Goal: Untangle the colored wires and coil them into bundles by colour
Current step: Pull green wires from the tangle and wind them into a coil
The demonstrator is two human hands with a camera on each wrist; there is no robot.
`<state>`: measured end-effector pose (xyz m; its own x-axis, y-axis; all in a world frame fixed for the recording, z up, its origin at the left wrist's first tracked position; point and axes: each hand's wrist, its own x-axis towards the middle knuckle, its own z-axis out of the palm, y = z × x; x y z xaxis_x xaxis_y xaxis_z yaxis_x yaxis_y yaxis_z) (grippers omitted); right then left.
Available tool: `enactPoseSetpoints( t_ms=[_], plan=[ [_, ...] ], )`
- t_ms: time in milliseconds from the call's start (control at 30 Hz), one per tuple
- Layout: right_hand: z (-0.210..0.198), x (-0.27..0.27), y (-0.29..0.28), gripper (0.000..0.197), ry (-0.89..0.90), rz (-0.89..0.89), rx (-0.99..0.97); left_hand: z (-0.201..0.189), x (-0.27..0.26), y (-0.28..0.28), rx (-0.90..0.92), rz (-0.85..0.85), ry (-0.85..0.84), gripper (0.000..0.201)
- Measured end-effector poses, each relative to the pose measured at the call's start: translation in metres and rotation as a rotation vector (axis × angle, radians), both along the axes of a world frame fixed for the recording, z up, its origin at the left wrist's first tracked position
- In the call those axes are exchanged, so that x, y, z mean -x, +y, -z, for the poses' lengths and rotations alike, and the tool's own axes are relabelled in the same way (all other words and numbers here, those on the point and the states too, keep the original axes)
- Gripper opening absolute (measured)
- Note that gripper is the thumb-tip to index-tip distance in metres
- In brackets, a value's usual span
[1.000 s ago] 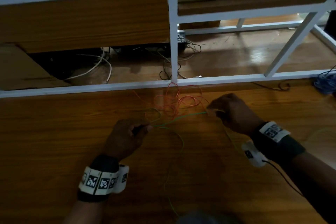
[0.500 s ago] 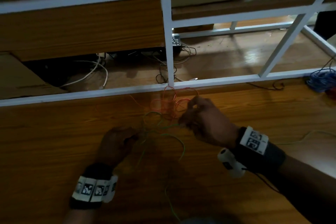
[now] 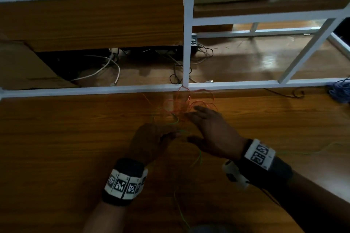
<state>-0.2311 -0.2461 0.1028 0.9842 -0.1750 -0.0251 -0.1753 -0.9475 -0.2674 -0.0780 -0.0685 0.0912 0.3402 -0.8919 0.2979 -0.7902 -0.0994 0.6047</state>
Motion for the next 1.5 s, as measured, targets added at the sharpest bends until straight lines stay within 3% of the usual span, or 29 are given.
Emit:
enactPoseSetpoints(
  t_ms=[67,133,267,333,433,500,600,667,733,800,833,900,1000,1067,1133,1267,1333,1500],
  plan=[
    [0.003,-0.012,0.007,0.036,-0.065,-0.059,-0.164,0.0,0.0,-0.003,-0.01,0.01,-0.054,0.032],
    [0.005,-0.013,0.004,0.021,-0.099,-0.07,-0.254,-0.002,-0.003,0.001,-0.01,-0.009,-0.004,0.023],
    [-0.009,0.01,-0.025,0.026,-0.235,-0.036,-0.225,0.008,-0.015,0.022,-0.084,-0.14,0.098,0.018],
    [-0.017,0.025,-0.047,0.025,-0.296,0.013,-0.207,0.017,-0.024,0.034,-0.109,-0.15,0.01,0.019],
    [-0.03,0.05,-0.076,0.019,-0.352,0.124,-0.172,0.027,-0.035,0.047,-0.193,-0.17,-0.127,0.039],
    [-0.037,0.066,-0.092,0.016,-0.397,0.221,-0.149,0.031,-0.042,0.055,-0.228,-0.227,-0.165,0.041],
    [-0.034,0.08,-0.112,0.017,-0.31,0.346,-0.127,0.037,-0.044,0.061,-0.209,-0.304,-0.054,0.042],
    [-0.023,0.077,-0.112,0.029,-0.011,0.404,-0.09,0.04,-0.038,0.055,-0.171,-0.278,-0.011,0.045],
    [-0.01,0.069,-0.099,0.069,0.276,0.414,0.072,0.043,-0.031,0.046,-0.163,-0.22,-0.081,0.042],
    [-0.009,0.054,-0.071,0.102,0.301,0.326,0.141,0.044,-0.021,0.034,-0.131,-0.147,-0.182,0.037],
    [-0.013,0.045,-0.054,0.106,0.245,0.253,0.12,0.045,-0.016,0.027,-0.091,-0.121,-0.214,0.035],
    [-0.013,0.02,-0.019,0.094,0.139,0.122,0.036,0.042,-0.004,0.013,-0.031,-0.08,-0.249,0.033],
    [0.002,-0.011,0.013,0.035,0.017,0.02,-0.047,0.038,0.003,0.001,0.011,-0.049,-0.256,0.032],
    [0.007,-0.016,0.015,0.026,-0.061,0.011,-0.154,0.038,0.001,0.001,0.022,-0.121,-0.239,0.028],
    [0.01,-0.01,0.009,0.032,-0.141,-0.022,-0.227,0.042,-0.005,0.009,0.077,-0.22,-0.105,0.028],
    [0.015,0.015,-0.018,0.025,-0.22,-0.015,-0.183,0.046,-0.019,0.031,0.272,-0.423,0.433,0.027],
    [0.017,0.032,-0.032,0.026,-0.265,0.06,-0.17,0.042,-0.031,0.038,0.38,-0.581,0.645,0.015],
    [0.037,0.069,-0.071,0.031,-0.178,0.271,-0.082,0.048,-0.063,0.059,0.357,-0.855,0.766,0.007]
  ],
)
